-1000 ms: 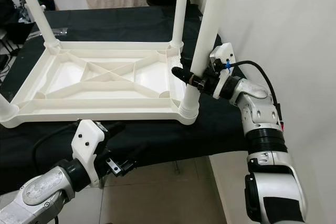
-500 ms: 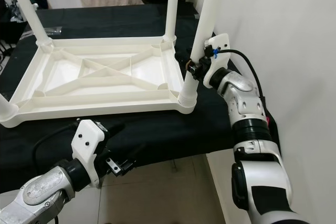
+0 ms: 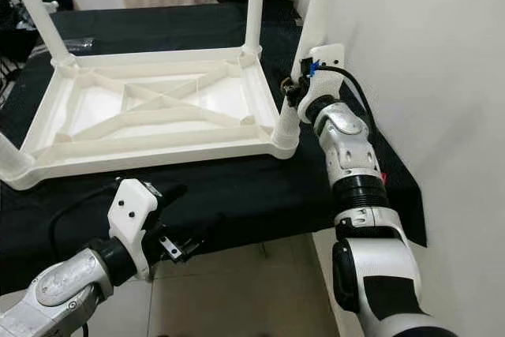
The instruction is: Building children table
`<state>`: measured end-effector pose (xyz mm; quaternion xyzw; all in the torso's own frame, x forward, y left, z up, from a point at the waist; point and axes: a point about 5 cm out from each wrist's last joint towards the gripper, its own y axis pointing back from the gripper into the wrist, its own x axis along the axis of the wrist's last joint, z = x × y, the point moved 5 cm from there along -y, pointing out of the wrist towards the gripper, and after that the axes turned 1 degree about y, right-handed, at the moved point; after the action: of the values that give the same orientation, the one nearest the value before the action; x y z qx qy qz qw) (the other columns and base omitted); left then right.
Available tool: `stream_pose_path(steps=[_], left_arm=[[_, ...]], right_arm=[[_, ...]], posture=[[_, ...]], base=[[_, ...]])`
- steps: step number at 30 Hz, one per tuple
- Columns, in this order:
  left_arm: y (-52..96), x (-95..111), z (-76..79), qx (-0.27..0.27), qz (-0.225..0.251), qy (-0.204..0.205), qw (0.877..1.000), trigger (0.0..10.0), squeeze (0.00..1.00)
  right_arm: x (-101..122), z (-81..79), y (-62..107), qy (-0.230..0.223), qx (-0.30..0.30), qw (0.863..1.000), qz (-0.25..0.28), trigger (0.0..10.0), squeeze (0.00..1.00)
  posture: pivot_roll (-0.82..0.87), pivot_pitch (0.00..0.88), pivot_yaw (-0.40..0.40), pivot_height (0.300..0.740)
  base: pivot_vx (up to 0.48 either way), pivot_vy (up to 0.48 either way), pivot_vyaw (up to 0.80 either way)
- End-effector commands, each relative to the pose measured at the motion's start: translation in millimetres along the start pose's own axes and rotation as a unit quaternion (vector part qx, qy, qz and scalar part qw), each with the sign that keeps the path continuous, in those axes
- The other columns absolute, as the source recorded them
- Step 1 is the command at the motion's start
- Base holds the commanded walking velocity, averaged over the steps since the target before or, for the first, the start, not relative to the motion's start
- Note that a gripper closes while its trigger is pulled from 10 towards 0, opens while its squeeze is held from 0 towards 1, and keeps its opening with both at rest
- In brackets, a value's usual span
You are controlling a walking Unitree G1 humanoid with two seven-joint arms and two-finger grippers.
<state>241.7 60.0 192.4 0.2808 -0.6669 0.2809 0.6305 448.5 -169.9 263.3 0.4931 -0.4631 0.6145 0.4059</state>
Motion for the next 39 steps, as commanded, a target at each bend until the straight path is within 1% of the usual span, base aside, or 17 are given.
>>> stream_pose_path(steps=[1,3,6,13,17,21,24,25,27,30,31,33,34,35,36,37,39], left_arm=[[0.1,-2,-1.0,0.003,-0.003,-0.001,1.0,10.0,0.0],[0.1,-2,-2.1,0.004,-0.003,-0.003,1.0,10.0,0.0],[-0.1,-2,-2.3,0.005,-0.003,-0.003,1.0,10.0,0.0],[-1.3,-2,-1.9,0.004,-0.001,-0.003,1.0,10.0,0.0],[-2.3,-1,-2.0,0.004,0.002,-0.004,1.0,10.0,0.0],[-2.5,0,-3.0,0.006,0.004,-0.006,1.0,10.0,0.0],[-2.8,1,-4.8,0.009,0.006,-0.008,1.0,10.0,0.0],[-2.8,1,-4.8,0.009,0.006,-0.008,1.0,10.0,0.0],[-2.6,1,-4.9,0.01,0.006,-0.009,1.0,10.0,0.0],[-2.5,1,-4.9,0.01,0.006,-0.009,1.0,10.0,0.0],[-1.9,1,-4.8,0.01,0.007,-0.008,1.0,10.0,0.0],[-0.9,1,-3.5,0.008,0.007,-0.006,1.0,10.0,0.0],[-0.9,1,-3.5,0.008,0.007,-0.006,1.0,10.0,0.0],[-0.5,1,1.2,0.0,0.009,0.0,1.0,10.0,0.0],[-0.5,1,4.9,-0.008,0.01,0.004,1.0,10.0,0.0],[-0.5,1,4.9,-0.008,0.01,0.004,1.0,10.0,0.0],[-0.8,2,10.5,-0.019,0.012,0.012,1.0,10.0,0.0]], right_arm=[[-63,1.2,14.5,-0.002,-0.025,0.994,-0.106,10.0,0.0],[-63,-5.3,12.0,-0.006,-0.047,0.993,-0.106,10.0,0.0],[-64,-5.5,11.4,-0.022,-0.087,0.989,-0.113,10.0,0.0],[-66,-5.7,12.7,-0.005,-0.161,0.98,-0.12,10.0,0.0],[-64,-15.6,14.5,0.004,-0.226,0.967,-0.116,10.0,0.0],[-63,-19.1,16.1,0.0,-0.259,0.959,-0.117,10.0,0.0],[-62,-26.1,20.8,-0.02,-0.311,0.944,-0.107,10.0,0.0],[-62,-26.1,20.8,-0.02,-0.311,0.944,-0.107,10.0,0.0],[-59,-32.9,22.6,-0.026,-0.341,0.934,-0.103,10.0,0.0],[-57,-36.2,23.9,-0.026,-0.357,0.928,-0.104,10.0,0.0],[-57,-42.4,24.1,-0.024,-0.374,0.921,-0.108,10.0,0.0],[-55,-53.6,23.3,-0.025,-0.389,0.914,-0.11,10.0,0.0],[-55,-53.6,23.3,-0.025,-0.389,0.914,-0.11,10.0,0.0],[-54,-64.5,21.6,-0.032,-0.401,0.908,-0.115,10.0,0.0],[-54,-69.3,21.9,-0.033,-0.412,0.902,-0.121,10.0,0.0],[-54,-69.3,21.9,-0.033,-0.412,0.902,-0.121,10.0,0.0],[-51,-78.3,19.4,-0.031,-0.418,0.9,-0.123,10.0,0.0]], posture=[[0.13,0.207,-0.011,0.74],[0.13,0.208,-0.01,0.74],[0.13,0.208,-0.011,0.74],[0.12,0.202,-0.012,0.74],[0.12,0.194,-0.018,0.74],[0.12,0.192,-0.02,0.74],[0.12,0.189,-0.023,0.74],[0.12,0.189,-0.023,0.74],[0.12,0.188,-0.027,0.74],[0.12,0.19,-0.03,0.74],[0.12,0.19,-0.031,0.74],[0.12,0.192,-0.031,0.74],[0.12,0.192,-0.031,0.74],[0.12,0.195,-0.033,0.74],[0.12,0.195,-0.033,0.74],[0.12,0.195,-0.033,0.74],[0.12,0.196,-0.034,0.74]], base=[[0.0,0.0,0.0],[0.0,0.0,0.0],[0.0,0.0,0.0],[0.0,0.0,0.0],[0.0,0.0,0.0],[0.0,0.0,0.0],[0.0,0.0,0.0],[0.0,0.0,0.0],[0.0,0.0,0.0],[0.0,0.0,0.0],[0.0,0.0,0.0],[0.0,0.0,0.0],[0.0,0.0,0.0],[0.0,0.0,0.0],[0.0,0.0,0.0],[0.0,0.0,0.0],[0.0,0.0,0.0]])
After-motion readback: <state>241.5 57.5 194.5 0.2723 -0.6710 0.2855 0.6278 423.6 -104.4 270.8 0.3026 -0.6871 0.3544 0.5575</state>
